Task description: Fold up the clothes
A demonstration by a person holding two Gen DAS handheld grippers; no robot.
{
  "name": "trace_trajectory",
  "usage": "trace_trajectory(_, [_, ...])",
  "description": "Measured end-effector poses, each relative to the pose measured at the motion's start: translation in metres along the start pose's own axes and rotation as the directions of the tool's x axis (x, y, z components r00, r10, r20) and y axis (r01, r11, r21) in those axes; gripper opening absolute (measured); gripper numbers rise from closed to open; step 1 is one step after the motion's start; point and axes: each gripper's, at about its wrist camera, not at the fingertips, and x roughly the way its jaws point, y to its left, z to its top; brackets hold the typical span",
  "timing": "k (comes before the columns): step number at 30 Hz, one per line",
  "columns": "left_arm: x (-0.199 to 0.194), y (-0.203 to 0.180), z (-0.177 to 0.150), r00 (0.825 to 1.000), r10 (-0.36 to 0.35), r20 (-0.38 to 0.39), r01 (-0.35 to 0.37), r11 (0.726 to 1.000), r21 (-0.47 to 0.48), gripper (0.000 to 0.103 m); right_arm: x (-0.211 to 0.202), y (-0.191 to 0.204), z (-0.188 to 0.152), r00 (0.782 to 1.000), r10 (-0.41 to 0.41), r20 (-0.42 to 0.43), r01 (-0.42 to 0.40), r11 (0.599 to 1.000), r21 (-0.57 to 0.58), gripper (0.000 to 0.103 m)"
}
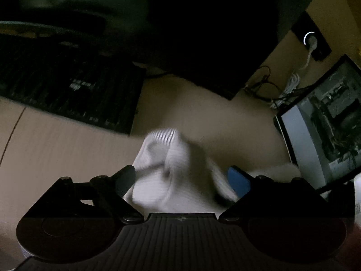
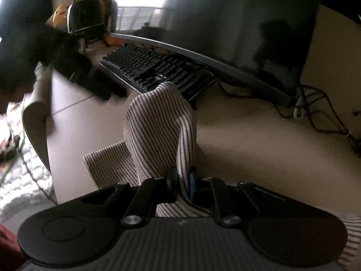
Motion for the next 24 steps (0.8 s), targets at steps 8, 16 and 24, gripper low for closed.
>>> trace_trajectory(8, [0.068,-0.02,0.024,0.968,0.166,-0.19,-0.157,0.986,0.061,0.075,-0.006,0.023,-0.013,0.996,-0.079,0.05,0.085,0.99,-0.115,0.01])
trace_trajectory(16, [0.062,-0.04,-0.032,0.971,0.236,-0.047,-0.214,0.936,0.28,0.039,-0.039,-0.007,-0.003,1.0,-0.027,-0.009,0.027,0.995,0.098,0.028])
trace_trajectory(24, [0.047,-0.029,-0.056,0.982,0.187,0.004,-0.182,0.951,0.25,0.038,-0.123,-0.142,0.014,0.984,-0.046,-0.172,0.143,0.777,0.613,0.068])
